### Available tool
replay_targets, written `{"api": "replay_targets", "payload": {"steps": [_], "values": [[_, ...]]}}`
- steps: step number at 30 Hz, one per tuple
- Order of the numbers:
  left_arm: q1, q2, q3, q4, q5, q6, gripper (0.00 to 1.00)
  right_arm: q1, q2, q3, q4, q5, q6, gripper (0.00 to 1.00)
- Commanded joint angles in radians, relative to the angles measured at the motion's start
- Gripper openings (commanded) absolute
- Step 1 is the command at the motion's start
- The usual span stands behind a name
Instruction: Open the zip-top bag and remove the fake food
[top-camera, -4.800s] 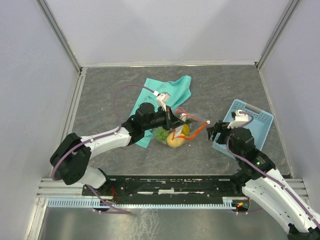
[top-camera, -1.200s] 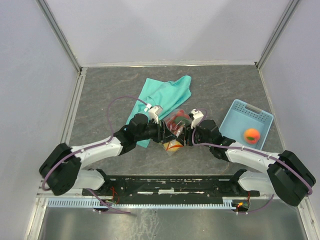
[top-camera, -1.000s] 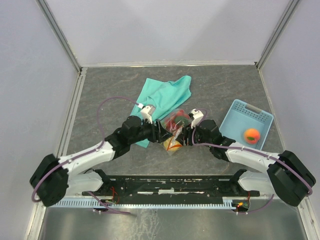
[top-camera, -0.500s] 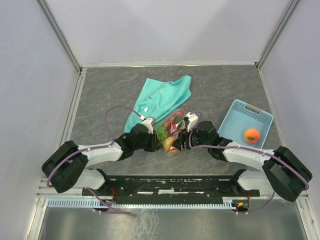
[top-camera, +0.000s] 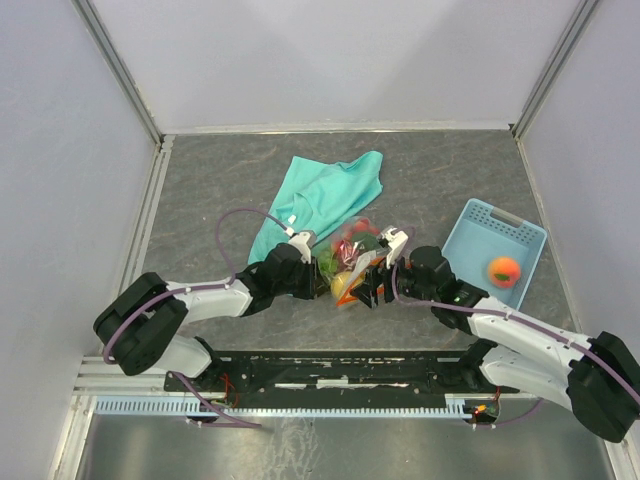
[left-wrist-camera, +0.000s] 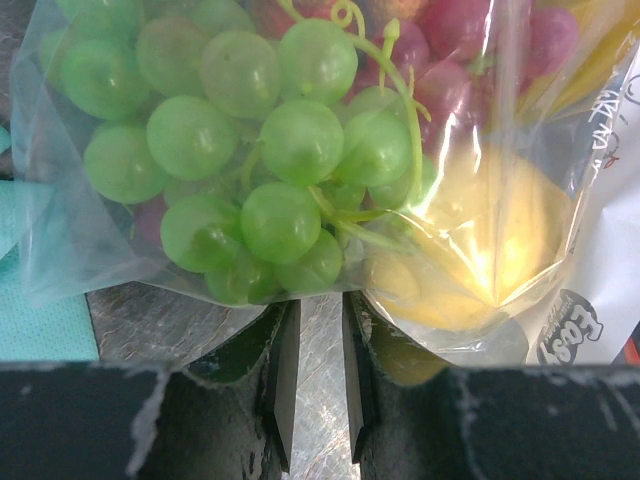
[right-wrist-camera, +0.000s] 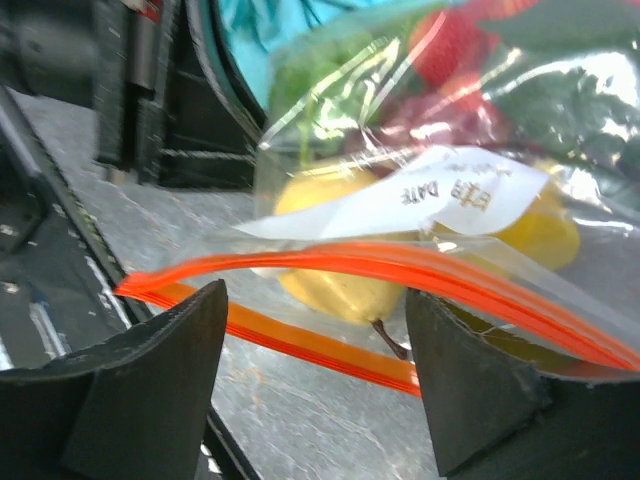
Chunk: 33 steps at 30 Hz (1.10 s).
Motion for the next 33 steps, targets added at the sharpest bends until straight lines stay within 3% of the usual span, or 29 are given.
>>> {"api": "replay_targets", "payload": {"steps": [1,5,7,15,27,33], "values": [[0.009,-0.026,0.044,0.041,0.011,0.043,0.31,0.003,0.08,0.035,-0.101,0.081,-0.042,0.75],[0.01,-0.019,0.063,0.024,0.028,0.048,0.31,0.004,0.172,0.066,-0.055,0.064,-0.039,0.65],[0.01,-0.018,0.066,0.019,0.029,0.052,0.31,0.004,0.175,0.061,-0.021,0.069,-0.027,0.64],[0.01,0.047,0.104,0.033,0.104,0.057,0.31,0.011,0.227,0.07,0.078,0.002,-0.055,0.84],[0.01,0.1,0.134,0.046,0.134,0.053,0.29,0.03,0.428,0.107,0.168,-0.036,-0.077,0.81],[0.01,0.11,0.133,0.069,0.16,0.053,0.29,0.031,0.382,0.101,0.183,-0.033,-0.09,0.94]]}}
